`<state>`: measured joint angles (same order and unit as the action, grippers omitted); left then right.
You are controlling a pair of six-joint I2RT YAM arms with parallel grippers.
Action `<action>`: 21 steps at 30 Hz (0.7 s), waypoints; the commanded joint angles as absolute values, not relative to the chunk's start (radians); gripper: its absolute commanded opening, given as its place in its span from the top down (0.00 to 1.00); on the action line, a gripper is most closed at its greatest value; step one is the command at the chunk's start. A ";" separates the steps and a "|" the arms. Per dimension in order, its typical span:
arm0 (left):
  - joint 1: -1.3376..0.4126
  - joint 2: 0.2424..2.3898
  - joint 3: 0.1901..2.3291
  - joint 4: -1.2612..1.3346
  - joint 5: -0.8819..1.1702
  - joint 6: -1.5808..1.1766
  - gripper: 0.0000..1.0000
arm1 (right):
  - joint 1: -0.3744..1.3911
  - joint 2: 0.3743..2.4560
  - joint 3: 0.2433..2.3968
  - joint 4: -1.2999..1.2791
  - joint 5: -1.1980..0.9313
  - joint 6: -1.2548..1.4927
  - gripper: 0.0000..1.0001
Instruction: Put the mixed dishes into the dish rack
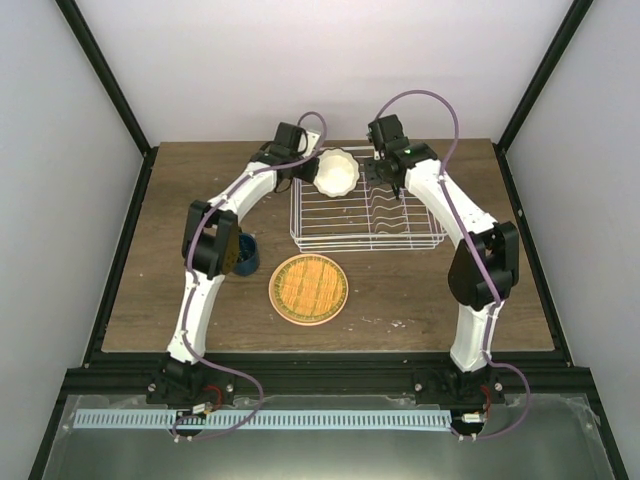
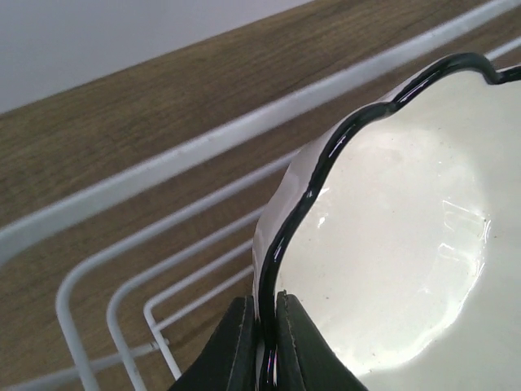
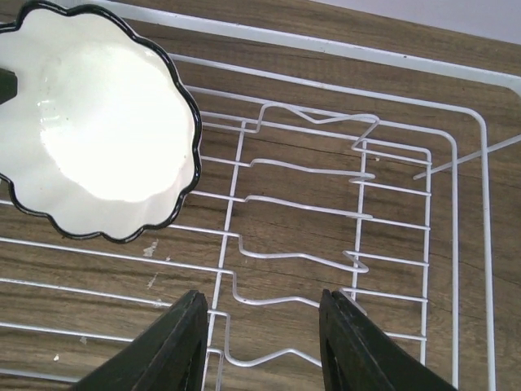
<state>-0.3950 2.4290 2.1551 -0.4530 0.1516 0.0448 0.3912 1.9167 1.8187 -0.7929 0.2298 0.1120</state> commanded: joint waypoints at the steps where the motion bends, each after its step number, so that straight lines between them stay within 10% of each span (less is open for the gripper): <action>1: -0.390 2.353 2.075 -0.445 0.271 -0.022 1.00 | 0.381 1.853 1.788 -0.756 0.195 0.123 0.60; 13: -0.324 2.112 1.794 -0.264 0.502 -0.111 1.00 | 0.254 1.769 1.586 -0.542 -0.269 0.199 0.23; 21: -0.308 2.046 1.743 -0.222 0.600 -0.139 1.00 | 0.240 1.826 1.572 -0.455 -0.598 0.207 0.16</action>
